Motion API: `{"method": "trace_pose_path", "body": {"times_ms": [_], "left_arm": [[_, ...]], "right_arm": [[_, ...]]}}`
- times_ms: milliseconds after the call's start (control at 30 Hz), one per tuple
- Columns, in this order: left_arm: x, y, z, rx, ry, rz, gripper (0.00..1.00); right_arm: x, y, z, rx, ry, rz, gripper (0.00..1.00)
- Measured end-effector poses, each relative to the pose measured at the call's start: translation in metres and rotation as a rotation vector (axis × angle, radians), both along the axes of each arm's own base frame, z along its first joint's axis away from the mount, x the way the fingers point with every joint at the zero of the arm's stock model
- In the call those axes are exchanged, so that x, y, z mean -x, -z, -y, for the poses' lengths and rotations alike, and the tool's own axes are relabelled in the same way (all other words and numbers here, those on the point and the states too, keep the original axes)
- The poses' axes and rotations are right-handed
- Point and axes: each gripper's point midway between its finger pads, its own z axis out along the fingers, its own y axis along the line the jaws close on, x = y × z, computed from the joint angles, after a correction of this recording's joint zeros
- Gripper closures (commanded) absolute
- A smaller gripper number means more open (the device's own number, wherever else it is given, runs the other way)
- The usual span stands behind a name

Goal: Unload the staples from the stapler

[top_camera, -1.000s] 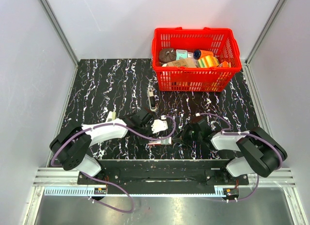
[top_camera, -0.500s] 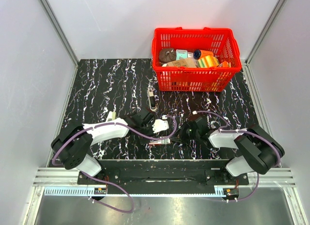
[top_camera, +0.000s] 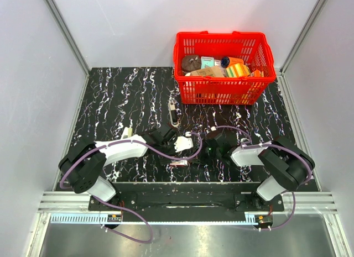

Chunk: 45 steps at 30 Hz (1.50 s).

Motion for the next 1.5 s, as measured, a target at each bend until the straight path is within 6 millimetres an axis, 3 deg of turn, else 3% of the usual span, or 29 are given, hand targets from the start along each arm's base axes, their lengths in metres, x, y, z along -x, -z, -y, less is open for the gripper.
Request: {"method": "trace_pose_path", "body": {"times_ms": [300, 600, 1000, 1167, 1267, 1500], "left_arm": [[0.000, 0.000, -0.001, -0.005, -0.001, 0.001, 0.01], [0.000, 0.000, -0.002, -0.009, -0.002, 0.002, 0.01], [-0.001, 0.000, -0.001, -0.005, -0.004, 0.004, 0.01], [-0.001, -0.006, -0.013, -0.023, -0.041, -0.054, 0.01], [-0.010, -0.029, -0.018, 0.014, -0.087, -0.071, 0.01], [-0.041, -0.147, -0.036, 0.269, -0.223, 0.068, 0.01]], "right_arm": [[0.000, 0.000, -0.015, -0.008, -0.030, 0.005, 0.87], [0.001, -0.001, -0.014, -0.010, -0.022, 0.008, 0.82], [0.009, -0.010, -0.014, -0.060, -0.031, 0.026, 0.42], [-0.003, -0.025, 0.004, -0.030, -0.006, 0.055, 0.24], [-0.016, -0.044, 0.019, -0.004, 0.019, 0.097, 0.01], [-0.049, -0.112, 0.038, 0.134, -0.001, 0.284, 0.00]]}}
